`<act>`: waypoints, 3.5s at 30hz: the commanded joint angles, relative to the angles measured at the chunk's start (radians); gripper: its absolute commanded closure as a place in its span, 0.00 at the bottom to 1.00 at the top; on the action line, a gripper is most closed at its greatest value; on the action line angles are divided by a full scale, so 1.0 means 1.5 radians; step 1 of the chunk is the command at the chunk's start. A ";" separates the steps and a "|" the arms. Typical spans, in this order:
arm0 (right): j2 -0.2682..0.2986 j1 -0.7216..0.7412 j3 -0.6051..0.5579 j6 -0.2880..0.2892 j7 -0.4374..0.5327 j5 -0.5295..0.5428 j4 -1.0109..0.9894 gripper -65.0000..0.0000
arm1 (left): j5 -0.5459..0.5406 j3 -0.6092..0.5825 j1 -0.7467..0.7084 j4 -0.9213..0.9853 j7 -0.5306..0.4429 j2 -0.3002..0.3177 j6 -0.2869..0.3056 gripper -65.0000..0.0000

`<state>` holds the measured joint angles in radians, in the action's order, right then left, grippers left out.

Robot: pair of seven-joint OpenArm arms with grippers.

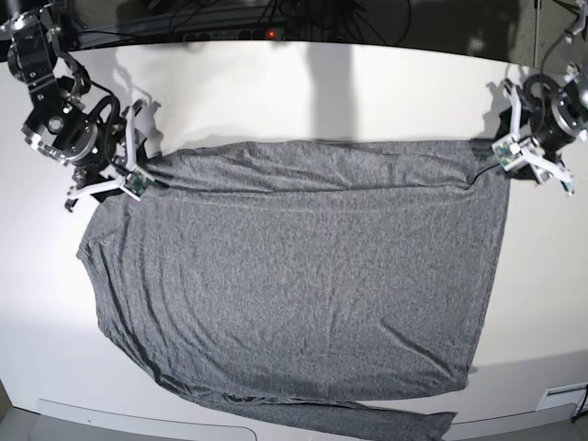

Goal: Fold the T-shirt properly
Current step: 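Adjust both grippers' grip along the collar edge of the shirt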

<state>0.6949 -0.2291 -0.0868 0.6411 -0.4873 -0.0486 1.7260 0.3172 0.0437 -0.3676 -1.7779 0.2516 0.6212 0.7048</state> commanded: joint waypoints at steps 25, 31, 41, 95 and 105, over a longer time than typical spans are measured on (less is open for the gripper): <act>0.011 -0.001 0.006 -0.003 -0.027 0.001 0.012 0.58 | 0.128 -0.158 0.099 0.232 -0.082 0.005 -0.065 0.67; 0.011 -0.001 0.006 -0.003 -0.027 0.001 0.012 0.58 | 0.127 -0.158 0.097 0.230 -0.079 0.005 -0.004 1.00; 0.012 -0.002 0.005 0.038 -0.025 0.017 0.012 0.58 | 0.125 -0.158 0.097 0.229 -0.079 0.005 -0.004 1.00; 0.053 0.178 -0.335 -0.035 -0.065 -0.147 -0.171 1.00 | -0.060 -0.156 0.069 0.197 -0.024 0.022 -0.004 1.00; 0.142 0.063 -0.255 -0.041 -0.083 -0.064 -0.090 1.00 | -0.120 -0.152 -0.034 0.059 -0.024 0.085 -0.051 1.00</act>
<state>0.8867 -0.1387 -0.4732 0.5613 -0.5964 -0.1497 1.5864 0.1341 -0.1951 -0.4183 -1.6783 0.2134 0.7311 0.6338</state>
